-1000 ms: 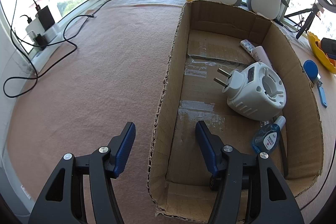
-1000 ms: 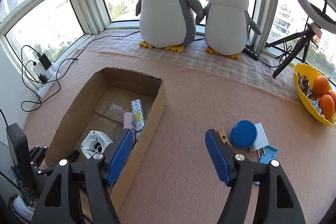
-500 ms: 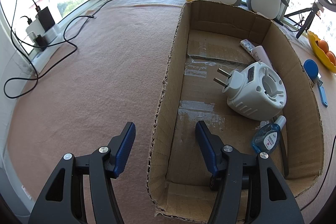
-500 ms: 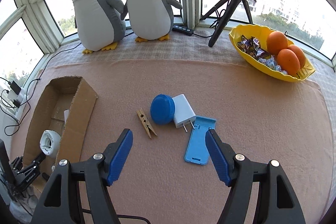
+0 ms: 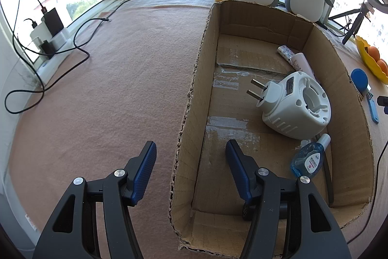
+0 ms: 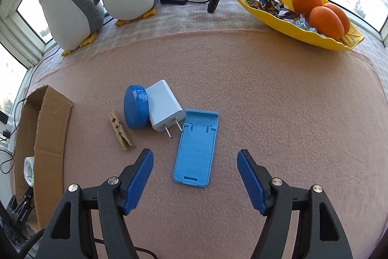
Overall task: Organize rigid objects
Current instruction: 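Withdraw the right gripper and move it to the blue phone stand, then close the right gripper on the phone stand and lift it toward the box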
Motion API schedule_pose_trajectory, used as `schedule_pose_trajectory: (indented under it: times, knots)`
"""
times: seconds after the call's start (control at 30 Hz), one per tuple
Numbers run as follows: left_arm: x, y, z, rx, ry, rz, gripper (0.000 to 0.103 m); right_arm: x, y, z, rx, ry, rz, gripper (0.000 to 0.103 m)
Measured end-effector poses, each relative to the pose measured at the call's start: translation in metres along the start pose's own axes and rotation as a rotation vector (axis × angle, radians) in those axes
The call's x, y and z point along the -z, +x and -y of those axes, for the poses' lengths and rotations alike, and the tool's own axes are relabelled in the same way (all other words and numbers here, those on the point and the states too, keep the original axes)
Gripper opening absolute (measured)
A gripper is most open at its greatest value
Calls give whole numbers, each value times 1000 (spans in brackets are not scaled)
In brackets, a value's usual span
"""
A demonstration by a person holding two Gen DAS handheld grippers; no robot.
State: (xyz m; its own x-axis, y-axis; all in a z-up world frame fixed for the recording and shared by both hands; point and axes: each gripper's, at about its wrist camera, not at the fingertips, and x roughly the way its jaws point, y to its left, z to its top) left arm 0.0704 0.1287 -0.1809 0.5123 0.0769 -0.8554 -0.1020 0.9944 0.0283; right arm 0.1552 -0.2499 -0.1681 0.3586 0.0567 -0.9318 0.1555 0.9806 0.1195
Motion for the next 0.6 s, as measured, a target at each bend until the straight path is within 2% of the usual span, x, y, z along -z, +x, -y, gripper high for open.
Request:
schedule_pose_trajectory:
  times: [0.33,0.6]
  knots:
    - [0,0,0,0,1,0,60,-11,24,-12,78,-67,-52,67]
    - [0,0,1,-1,1,0,60,-14,33,-8,99,-81,-81,51]
